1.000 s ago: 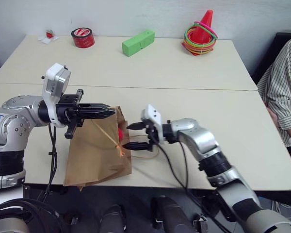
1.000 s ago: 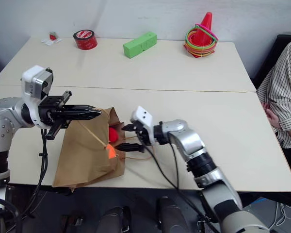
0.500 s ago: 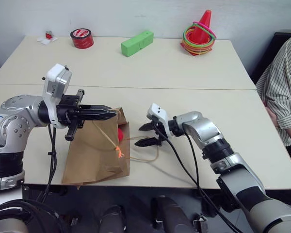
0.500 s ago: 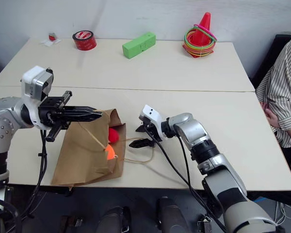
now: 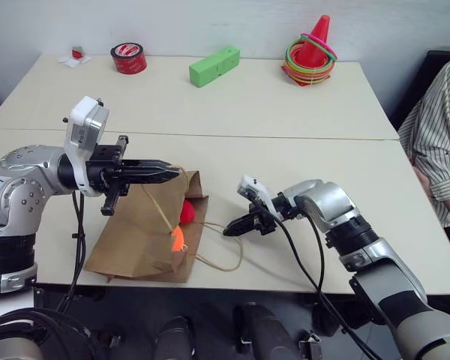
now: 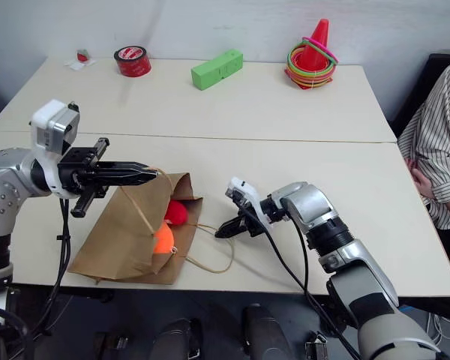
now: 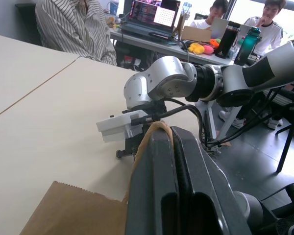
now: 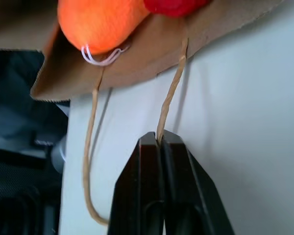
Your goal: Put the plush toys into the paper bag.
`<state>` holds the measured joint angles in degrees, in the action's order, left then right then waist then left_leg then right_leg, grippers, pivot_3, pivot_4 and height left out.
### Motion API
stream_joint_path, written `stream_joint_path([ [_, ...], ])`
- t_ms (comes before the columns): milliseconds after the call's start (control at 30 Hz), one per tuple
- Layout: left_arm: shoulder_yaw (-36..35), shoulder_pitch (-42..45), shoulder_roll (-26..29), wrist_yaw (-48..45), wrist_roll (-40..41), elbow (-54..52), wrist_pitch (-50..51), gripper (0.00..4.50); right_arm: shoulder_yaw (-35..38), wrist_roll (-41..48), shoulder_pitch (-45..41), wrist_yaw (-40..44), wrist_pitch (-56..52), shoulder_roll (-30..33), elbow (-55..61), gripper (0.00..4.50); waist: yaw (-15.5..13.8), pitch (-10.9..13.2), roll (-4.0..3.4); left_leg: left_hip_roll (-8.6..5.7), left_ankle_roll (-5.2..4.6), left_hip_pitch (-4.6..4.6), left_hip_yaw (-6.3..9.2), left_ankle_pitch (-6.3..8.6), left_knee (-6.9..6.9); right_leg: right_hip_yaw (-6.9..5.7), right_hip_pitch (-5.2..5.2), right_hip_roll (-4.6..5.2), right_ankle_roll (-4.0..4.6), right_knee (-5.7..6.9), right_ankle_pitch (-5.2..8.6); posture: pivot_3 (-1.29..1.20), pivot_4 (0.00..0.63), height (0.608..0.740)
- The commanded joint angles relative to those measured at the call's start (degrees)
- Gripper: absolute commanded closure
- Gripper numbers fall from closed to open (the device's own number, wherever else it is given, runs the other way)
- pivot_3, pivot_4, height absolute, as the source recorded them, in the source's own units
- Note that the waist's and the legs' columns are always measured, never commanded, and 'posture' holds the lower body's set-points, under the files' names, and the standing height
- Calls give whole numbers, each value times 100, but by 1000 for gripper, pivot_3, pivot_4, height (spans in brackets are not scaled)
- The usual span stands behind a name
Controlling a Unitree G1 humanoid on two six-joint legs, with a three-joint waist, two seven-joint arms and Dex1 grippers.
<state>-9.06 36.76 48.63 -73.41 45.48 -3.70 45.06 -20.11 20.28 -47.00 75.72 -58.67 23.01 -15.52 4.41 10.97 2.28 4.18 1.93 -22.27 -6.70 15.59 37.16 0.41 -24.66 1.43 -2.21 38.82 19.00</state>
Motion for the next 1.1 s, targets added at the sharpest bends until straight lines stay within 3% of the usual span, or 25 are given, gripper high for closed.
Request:
stream_joint_path([
  [33, -46, 104, -60, -20, -8, -4, -183, 4500, 1036, 1041, 207, 138, -844, 406, 878, 4472, -23, 2, -4, -1, 0, -2, 0, 0, 0, 0, -1, 1, 0, -2, 0, 0, 150, 740],
  [200, -107, 499, -438, 196, -266, 474, -796, 4500, 2601, 2284, -129, -122, -2019, 1006, 1389, 4472, -126, 5, -7, -2, -5, -6, -1, 3, 3, 0, -1, 1, -5, -11, -3, 0, 150, 740],
  [333, -140, 898, -777, 412, -605, 1072, -1472, 4500, 3291, 2725, -519, -514, -2436, 1388, 1402, 4472, -139, 4, -7, -3, -10, -7, 0, 4, -1, -1, 0, 0, -6, -19, -4, 0, 150, 740],
  [467, -34, 1141, -1065, 585, -1019, 1521, -2115, 4500, 3581, 2955, -732, -866, -2557, 1570, 1361, 4472, -124, 4, -7, -2, -10, -9, -7, 5, -9, 2, -3, 0, -7, -28, -4, 0, 150, 740],
  [567, 188, 1293, -1410, 907, -1721, 2040, -3148, 4500, 3609, 2824, -615, -1294, -2231, 1495, 1457, 4472, -138, 4, -8, -2, -11, -11, -7, 6, -7, 1, -3, 1, -8, -31, -5, 0, 150, 740],
  [700, 111, 1361, -1576, 884, -1544, 2052, -2909, 4500, 3735, 2826, -299, -1827, -1920, 1268, 1463, 4472, -131, 4, -7, -2, -15, -15, -9, 8, -2, 4, -3, 1, -16, -33, -9, 0, 150, 740],
  [833, -2, 1232, -1315, 653, -1379, 1742, -2649, 3618, 4268, 3570, -70, -1937, -2474, 1348, 1728, 3581, -133, 6, -10, -1, -12, -29, -11, 6, -6, 4, -22, 0, -16, -31, -9, 0, 150, 740],
  [1100, -466, 667, -238, 337, -1064, 1235, -1822, 1133, 5255, 4559, 376, -2225, -3085, 2098, 2109, 806, -124, 6, -10, -1, -11, -48, -12, 0, -1, 7, -48, 1, -16, -15, -9, 0, 150, 740],
])
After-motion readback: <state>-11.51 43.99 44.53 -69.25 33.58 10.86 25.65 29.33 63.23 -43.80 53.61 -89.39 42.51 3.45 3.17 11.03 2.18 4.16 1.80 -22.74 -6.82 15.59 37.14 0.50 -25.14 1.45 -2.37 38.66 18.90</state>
